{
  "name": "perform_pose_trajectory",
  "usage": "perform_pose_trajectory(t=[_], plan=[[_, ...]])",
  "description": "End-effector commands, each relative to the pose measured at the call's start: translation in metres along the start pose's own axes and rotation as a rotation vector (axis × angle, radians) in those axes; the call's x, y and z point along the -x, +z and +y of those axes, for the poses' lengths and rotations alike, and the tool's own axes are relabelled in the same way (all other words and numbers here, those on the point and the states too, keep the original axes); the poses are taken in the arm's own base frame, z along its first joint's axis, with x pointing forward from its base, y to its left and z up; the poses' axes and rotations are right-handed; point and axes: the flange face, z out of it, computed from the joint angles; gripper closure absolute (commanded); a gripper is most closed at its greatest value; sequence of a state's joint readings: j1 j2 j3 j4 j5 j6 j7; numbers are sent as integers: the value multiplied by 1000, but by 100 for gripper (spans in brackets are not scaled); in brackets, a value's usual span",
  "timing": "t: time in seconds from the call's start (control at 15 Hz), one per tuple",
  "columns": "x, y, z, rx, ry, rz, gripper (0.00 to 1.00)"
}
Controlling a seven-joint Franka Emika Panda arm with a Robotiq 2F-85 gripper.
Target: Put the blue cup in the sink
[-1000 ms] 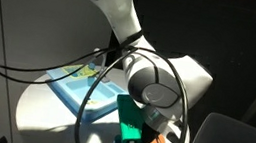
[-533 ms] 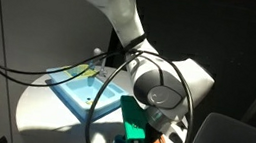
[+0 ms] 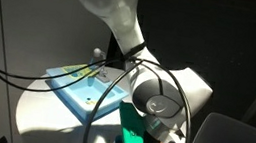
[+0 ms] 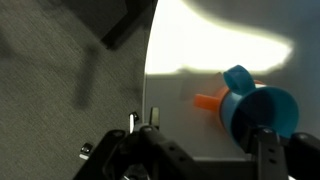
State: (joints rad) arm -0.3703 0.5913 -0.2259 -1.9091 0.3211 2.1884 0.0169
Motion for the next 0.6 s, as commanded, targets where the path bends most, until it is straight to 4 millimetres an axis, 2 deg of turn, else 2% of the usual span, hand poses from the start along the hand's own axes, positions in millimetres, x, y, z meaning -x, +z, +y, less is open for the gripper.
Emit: perform_pose_trajectory(t=[0.0,0.33,0.47,0.53], plan=[[-5,-4,-1,26,10,-9,60],[-4,-4,-2,49,-9,-9,96],[-3,-3,-3,61,-18,-10,100],[-3,-4,-4,65,-20,-12,97]])
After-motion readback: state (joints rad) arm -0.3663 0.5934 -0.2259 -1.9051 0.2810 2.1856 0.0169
